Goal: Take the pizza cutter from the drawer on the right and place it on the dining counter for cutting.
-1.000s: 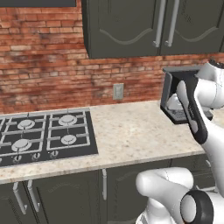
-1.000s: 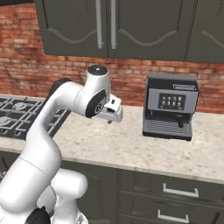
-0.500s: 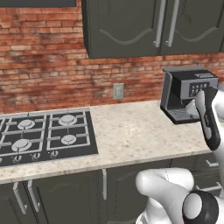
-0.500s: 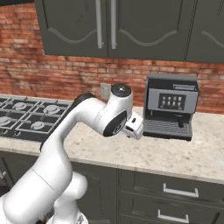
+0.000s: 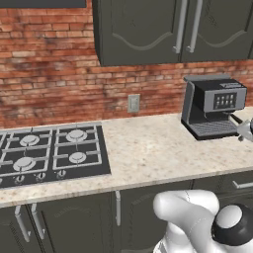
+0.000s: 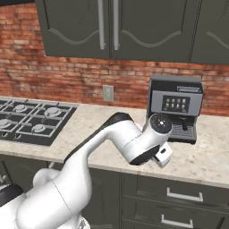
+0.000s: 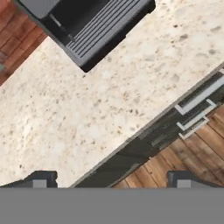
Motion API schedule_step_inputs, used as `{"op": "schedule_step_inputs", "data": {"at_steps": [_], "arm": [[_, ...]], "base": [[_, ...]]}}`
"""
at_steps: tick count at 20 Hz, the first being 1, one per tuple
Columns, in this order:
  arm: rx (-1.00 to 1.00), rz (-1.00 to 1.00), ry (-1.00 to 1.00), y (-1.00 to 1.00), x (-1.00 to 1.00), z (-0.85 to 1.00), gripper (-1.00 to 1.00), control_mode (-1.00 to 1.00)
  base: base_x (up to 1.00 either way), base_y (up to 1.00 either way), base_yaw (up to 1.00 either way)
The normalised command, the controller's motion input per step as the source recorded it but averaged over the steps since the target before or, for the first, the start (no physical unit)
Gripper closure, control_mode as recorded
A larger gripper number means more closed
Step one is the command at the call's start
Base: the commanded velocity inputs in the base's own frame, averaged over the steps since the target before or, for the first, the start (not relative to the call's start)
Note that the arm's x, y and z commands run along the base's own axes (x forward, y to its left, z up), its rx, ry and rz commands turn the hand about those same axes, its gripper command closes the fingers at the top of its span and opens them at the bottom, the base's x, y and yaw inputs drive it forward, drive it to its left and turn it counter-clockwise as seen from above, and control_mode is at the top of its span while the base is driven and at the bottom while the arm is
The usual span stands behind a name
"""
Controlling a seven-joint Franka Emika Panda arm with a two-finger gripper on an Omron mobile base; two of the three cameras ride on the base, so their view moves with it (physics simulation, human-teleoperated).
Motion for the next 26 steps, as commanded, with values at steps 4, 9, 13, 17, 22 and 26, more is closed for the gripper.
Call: {"op": "schedule_step_inputs", "data": {"at_steps": [4,9,13,17,22,26], "arm": [[0.23,-0.28,-0.05,-0.61,-0.27,-0.27,-1.00,-1.00],[0.17,-0.20,-0.08,-0.32,-0.13,-0.32,-1.00,-1.00],[0.17,-0.14,-0.12,-0.23,-0.13,-0.44,-1.00,-1.00],[0.16,-0.04,-0.18,-0.16,-0.29,-0.49,-1.00,-1.00],[0.14,-0.04,-0.19,-0.17,-0.02,-0.55,-1.00,-1.00],[0.14,-0.03,-0.18,-0.24,0.00,-0.56,-1.00,-1.00]], "base": [[0.00,0.00,0.00],[0.00,0.00,0.00],[0.00,0.00,0.00],[0.00,0.00,0.00],[0.00,0.00,0.00],[0.00,0.00,0.00]]}}
